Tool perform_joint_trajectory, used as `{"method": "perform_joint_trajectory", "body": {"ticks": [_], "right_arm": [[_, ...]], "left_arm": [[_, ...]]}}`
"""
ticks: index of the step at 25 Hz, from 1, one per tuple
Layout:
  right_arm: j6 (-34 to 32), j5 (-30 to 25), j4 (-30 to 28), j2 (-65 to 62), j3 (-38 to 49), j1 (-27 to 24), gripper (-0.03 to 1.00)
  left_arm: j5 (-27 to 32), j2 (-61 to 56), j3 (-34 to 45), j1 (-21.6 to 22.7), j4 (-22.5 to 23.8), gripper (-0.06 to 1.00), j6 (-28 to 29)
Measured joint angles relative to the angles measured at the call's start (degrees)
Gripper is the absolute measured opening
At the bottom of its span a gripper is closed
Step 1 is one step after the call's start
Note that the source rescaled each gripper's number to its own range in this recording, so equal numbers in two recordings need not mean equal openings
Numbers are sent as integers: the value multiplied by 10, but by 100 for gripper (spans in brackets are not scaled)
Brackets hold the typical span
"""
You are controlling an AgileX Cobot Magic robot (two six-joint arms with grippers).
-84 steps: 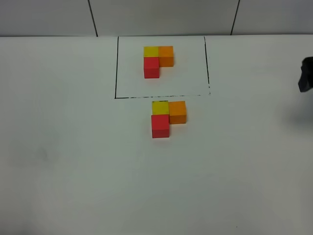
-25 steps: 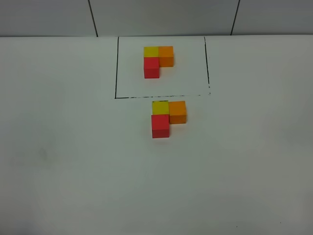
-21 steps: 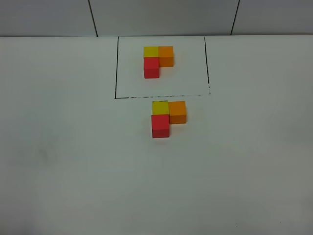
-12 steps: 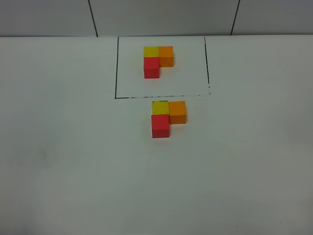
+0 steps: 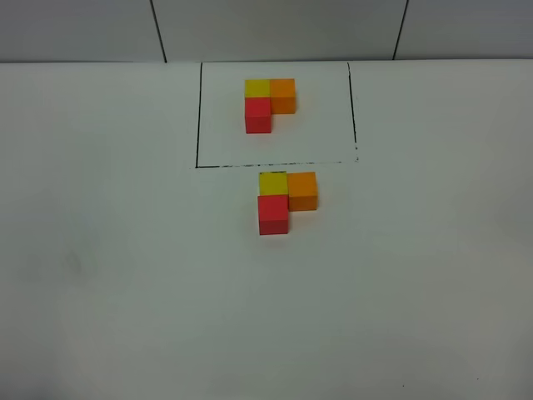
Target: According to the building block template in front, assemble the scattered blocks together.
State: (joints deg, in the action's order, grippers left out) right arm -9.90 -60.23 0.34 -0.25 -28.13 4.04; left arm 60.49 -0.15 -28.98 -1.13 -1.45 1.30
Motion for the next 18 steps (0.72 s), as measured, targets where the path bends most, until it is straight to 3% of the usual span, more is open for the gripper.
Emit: {"method": "perform_joint_trajectory", "body": {"ticks": [4,18], "right_arm": [[-2,0,-3,0,0,-36,77],[-1,0,-3,0,0,-40,77]], "left_arm": [[0,0,0,0,0,65,0],[0,0,0,0,0,65,0]]}}
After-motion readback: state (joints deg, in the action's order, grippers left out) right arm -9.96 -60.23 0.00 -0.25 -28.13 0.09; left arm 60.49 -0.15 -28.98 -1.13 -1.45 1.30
